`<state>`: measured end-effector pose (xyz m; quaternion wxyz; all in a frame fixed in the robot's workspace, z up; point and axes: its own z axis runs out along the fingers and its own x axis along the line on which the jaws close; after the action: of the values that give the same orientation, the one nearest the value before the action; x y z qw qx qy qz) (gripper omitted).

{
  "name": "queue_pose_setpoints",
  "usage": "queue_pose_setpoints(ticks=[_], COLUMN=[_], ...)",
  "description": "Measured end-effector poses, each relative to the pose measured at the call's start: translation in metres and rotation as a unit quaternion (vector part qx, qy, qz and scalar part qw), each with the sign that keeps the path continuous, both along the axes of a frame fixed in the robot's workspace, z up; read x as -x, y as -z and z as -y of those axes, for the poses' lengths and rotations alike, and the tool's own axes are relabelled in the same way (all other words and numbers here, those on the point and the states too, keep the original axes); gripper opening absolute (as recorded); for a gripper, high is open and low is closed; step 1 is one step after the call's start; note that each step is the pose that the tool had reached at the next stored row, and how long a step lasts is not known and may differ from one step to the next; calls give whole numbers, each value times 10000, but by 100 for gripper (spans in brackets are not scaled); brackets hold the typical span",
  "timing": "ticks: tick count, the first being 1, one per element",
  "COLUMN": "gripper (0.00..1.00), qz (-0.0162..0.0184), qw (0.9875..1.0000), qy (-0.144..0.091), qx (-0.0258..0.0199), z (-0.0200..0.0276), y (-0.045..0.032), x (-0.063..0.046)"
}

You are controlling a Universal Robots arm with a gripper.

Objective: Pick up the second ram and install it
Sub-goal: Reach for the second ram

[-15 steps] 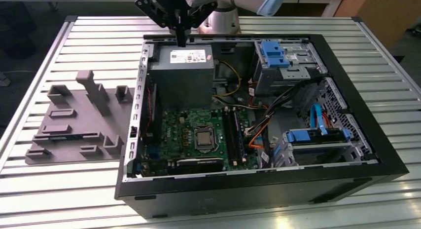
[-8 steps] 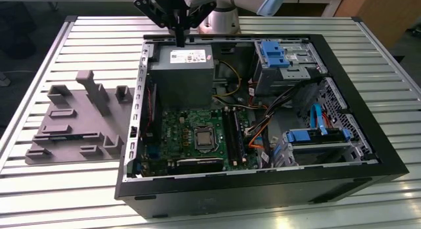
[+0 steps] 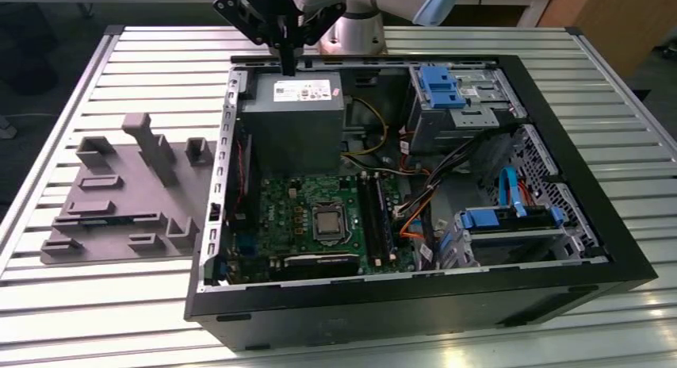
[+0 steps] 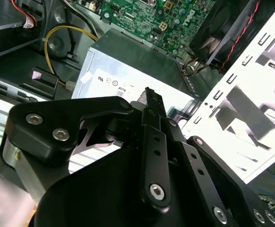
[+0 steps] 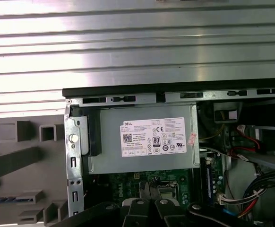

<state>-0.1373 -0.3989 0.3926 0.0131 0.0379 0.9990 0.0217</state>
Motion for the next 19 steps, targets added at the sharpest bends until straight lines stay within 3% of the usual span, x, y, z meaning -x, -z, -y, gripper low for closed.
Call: queue_pose_setpoints(ticks=[19], gripper=[11], qz=[0], qw=[10000], qy=[0], qx=[0], z=[0], y=[3], x=[46])
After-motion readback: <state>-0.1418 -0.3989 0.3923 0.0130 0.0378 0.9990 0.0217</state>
